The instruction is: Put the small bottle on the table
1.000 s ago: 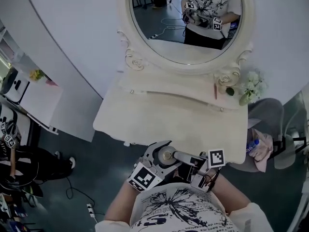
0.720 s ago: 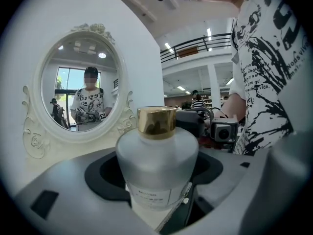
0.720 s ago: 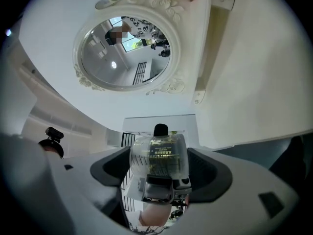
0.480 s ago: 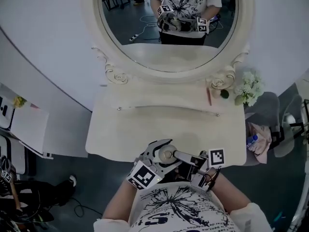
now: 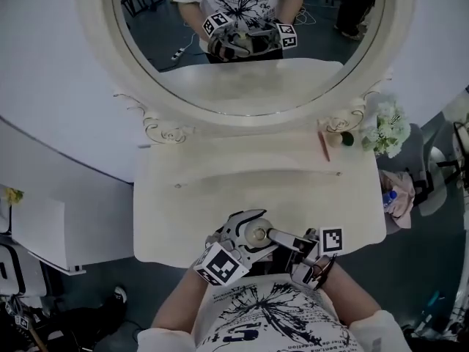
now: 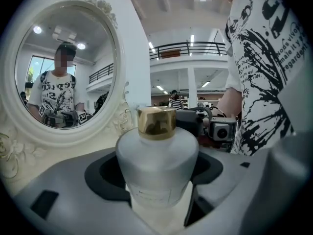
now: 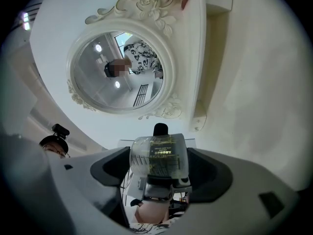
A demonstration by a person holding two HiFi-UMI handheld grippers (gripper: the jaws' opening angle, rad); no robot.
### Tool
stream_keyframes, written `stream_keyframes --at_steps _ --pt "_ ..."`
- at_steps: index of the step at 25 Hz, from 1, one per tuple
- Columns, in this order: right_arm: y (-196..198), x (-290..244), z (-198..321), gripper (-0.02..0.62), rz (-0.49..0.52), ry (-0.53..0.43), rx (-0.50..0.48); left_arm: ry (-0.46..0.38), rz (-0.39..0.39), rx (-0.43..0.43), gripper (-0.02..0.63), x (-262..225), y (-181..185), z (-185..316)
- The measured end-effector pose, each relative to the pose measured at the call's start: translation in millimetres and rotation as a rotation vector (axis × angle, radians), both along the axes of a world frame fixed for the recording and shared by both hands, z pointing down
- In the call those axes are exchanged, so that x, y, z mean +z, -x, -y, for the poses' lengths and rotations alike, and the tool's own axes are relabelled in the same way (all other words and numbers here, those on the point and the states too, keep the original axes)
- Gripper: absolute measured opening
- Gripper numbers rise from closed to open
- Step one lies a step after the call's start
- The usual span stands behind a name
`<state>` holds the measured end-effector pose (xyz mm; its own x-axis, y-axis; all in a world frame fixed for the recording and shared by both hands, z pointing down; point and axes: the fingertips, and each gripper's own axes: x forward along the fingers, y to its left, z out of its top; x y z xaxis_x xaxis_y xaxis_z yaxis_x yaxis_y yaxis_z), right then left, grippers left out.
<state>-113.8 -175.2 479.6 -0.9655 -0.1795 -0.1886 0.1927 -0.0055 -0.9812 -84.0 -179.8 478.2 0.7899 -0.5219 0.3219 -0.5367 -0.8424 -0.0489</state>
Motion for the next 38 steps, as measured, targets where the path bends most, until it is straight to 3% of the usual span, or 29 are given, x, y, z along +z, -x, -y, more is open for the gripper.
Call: stream_keyframes --at_steps 6,12,17,22,30,38 --pt "14 39 8 0.374 -0.058 0.04 0.045 0.055 0.001 0.001 0.351 39 17 7" --pt "10 86 19 0.374 -0.24 0.001 0.06 0.103 0.062 0.013 0.351 88 23 13" --pt "5 110 22 0.368 -0.291 0.007 0.046 0.139 0.107 0.025 0.351 118 21 14" --pt "2 123 25 0.242 -0.314 0.072 0.06 0.152 0.153 0.037 0.351 137 22 18" --pt "7 127 35 0.187 -0.344 0.059 0.086 0.143 0.2 0.045 0.351 152 26 25" --pt "9 141 32 0.17 -0.426 0.119 0.108 0.165 0.172 0.039 0.351 160 33 25"
